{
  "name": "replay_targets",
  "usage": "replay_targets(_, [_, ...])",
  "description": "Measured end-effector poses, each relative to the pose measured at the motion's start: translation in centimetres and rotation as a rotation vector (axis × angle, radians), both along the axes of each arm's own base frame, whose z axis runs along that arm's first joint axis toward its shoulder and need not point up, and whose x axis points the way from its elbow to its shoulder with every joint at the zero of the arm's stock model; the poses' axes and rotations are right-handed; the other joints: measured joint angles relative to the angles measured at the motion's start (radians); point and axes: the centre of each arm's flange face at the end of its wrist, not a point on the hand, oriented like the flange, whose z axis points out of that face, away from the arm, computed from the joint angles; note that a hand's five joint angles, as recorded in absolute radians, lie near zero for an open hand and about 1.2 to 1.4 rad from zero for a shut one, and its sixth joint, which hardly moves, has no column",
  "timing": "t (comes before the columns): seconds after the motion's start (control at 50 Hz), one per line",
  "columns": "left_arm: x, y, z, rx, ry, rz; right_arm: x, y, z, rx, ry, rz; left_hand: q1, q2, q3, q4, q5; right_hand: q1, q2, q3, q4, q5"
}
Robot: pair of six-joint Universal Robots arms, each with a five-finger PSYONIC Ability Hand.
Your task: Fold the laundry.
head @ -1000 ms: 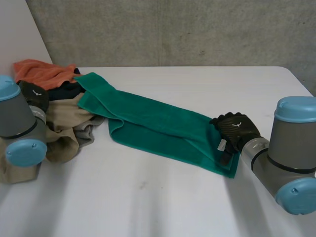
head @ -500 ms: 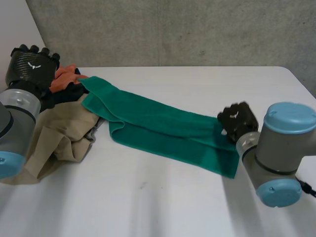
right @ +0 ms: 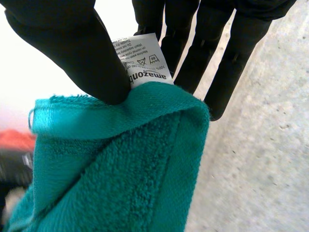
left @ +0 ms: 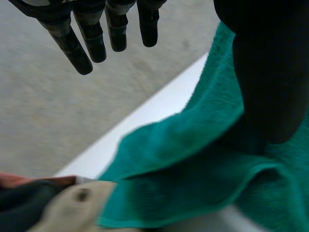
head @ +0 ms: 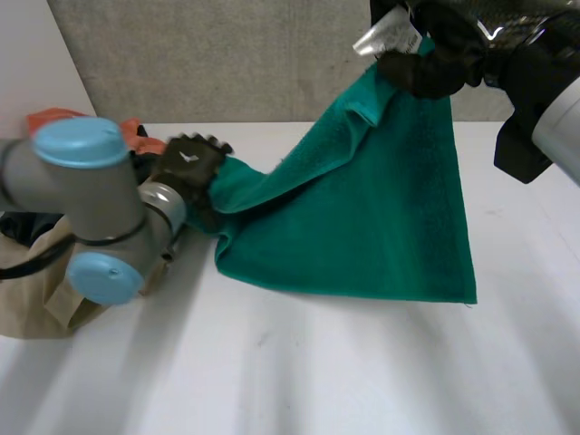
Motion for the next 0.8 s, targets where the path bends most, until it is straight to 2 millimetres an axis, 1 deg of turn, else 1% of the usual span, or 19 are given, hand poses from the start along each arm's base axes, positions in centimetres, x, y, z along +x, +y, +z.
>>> replay_targets(0.06, [-1.5, 0.9, -1.7, 0.065, 0.003, -0.034, -0.1, 0.6, 0.5, 0.011, -0.032, 0.019, 0.112, 0.089, 0.089, 0.091, 0.087, 0.000, 0.000, 0.000, 0.000, 0.008])
replay_targets(0.08, [-2.0, 1.3, -2.3, 0.091, 0.005, -0.046, -0.2, 0.6, 0.5, 0.014, -0.038, 0.019, 0.299, 0.272, 0.271, 0.255, 0.248, 0.000, 0.000, 0.000, 0.000, 0.008])
replay_targets(0.1, [-2.3, 1.6, -2.7, 0.112, 0.008, -0.054, -0.3, 0.6, 0.5, 0.017, -0.041, 0.017, 0.609, 0.534, 0.529, 0.517, 0.504, 0.000, 0.000, 0.001, 0.000, 0.008])
replay_targets(0.12, [-2.6, 1.9, -2.9, 0.129, 0.012, -0.061, -0.3, 0.5, 0.4, 0.019, -0.042, 0.013, 0.762, 0.676, 0.651, 0.661, 0.645, 0.000, 0.000, 0.004, 0.000, 0.008])
replay_targets(0.16, [-3.0, 2.4, -3.1, 0.156, 0.020, -0.067, -0.5, 0.2, 0.2, 0.025, -0.042, 0.001, 0.832, 0.750, 0.724, 0.734, 0.715, 0.000, 0.000, 0.008, 0.000, 0.008])
replay_targets(0.18, [-3.2, 2.7, -3.0, 0.179, 0.033, -0.069, -0.7, -0.4, 0.0, 0.031, -0.040, -0.018, 0.971, 0.954, 0.939, 0.952, 0.925, 0.000, 0.000, 0.008, 0.000, 0.008])
replay_targets(0.22, [-3.2, 3.0, -2.3, 0.194, 0.058, -0.056, -1.1, -1.6, -0.6, 0.044, -0.034, -0.055, 0.971, 0.991, 0.980, 0.992, 0.941, 0.000, 0.000, 0.008, 0.000, 0.008])
replay_targets(0.3, [-2.1, 2.7, 1.0, 0.162, 0.123, 0.010, -2.0, -4.4, -1.9, 0.068, -0.018, -0.135, 0.971, 0.993, 0.981, 0.993, 0.941, 0.000, 0.000, 0.008, 0.000, 0.008])
replay_targets(0.42, [0.4, 2.7, 9.0, -0.042, 0.264, 0.107, -3.8, -10.1, -3.5, 0.081, -0.008, -0.294, 0.971, 0.993, 0.981, 0.993, 0.941, 0.000, 0.000, 0.008, 0.000, 0.008])
replay_targets(0.44, [0.5, 2.8, 9.5, -0.057, 0.272, 0.108, -3.9, -10.4, -3.6, 0.081, -0.008, -0.304, 0.971, 0.993, 0.981, 0.993, 0.941, 0.000, 0.000, 0.008, 0.000, 0.008])
replay_targets(0.46, [0.8, 3.3, 11.2, -0.108, 0.300, 0.105, -4.3, -11.5, -3.9, 0.081, -0.008, -0.337, 0.971, 0.993, 0.981, 0.993, 0.941, 0.000, 0.000, 0.008, 0.000, 0.008])
replay_targets(0.5, [1.1, 4.1, 13.0, -0.166, 0.327, 0.090, -4.6, -12.8, -4.3, 0.082, -0.008, -0.374, 0.971, 0.993, 0.981, 0.993, 0.941, 0.000, 0.000, 0.008, 0.000, 0.008])
replay_targets(0.54, [1.1, 5.3, 14.4, -0.212, 0.344, 0.060, -4.8, -13.8, -4.8, 0.087, -0.005, -0.403, 0.971, 0.994, 0.981, 0.993, 0.941, 0.000, 0.000, 0.008, 0.000, 0.008])
replay_targets(0.58, [0.9, 6.6, 14.9, -0.231, 0.342, 0.027, -5.0, -14.8, -5.5, 0.099, 0.003, -0.428, 0.971, 0.994, 0.981, 0.993, 0.941, 0.000, 0.000, 0.008, 0.000, 0.013])
replay_targets(0.64, [0.3, 8.5, 13.9, -0.217, 0.304, -0.016, -5.2, -15.7, -7.0, 0.131, 0.020, -0.449, 0.971, 0.994, 0.982, 0.994, 0.941, 0.000, 0.000, 0.008, 0.000, 0.013])
replay_targets(0.66, [0.2, 9.0, 13.3, -0.205, 0.286, -0.025, -5.2, -16.0, -8.1, 0.158, 0.034, -0.456, 0.971, 0.994, 0.982, 0.994, 0.941, 0.000, 0.000, 0.008, 0.000, 0.013])
replay_targets(0.74, [-0.5, 11.0, 9.8, -0.137, 0.187, -0.059, -5.5, -16.6, -11.4, 0.245, 0.083, -0.468, 0.971, 0.994, 0.984, 0.995, 0.941, 0.000, 0.000, 0.008, 0.000, 0.013])
replay_targets(0.78, [-0.8, 11.7, 6.9, -0.080, 0.110, -0.069, -5.7, -16.6, -14.0, 0.309, 0.127, -0.470, 0.971, 0.994, 0.984, 0.996, 0.941, 0.000, 0.000, 0.008, 0.000, 0.014])
replay_targets(0.8, [-1.1, 12.1, 4.7, -0.041, 0.051, -0.074, -5.9, -16.5, -16.0, 0.357, 0.166, -0.468, 0.971, 0.995, 0.984, 0.997, 0.941, 0.000, 0.000, 0.008, 0.000, 0.017])
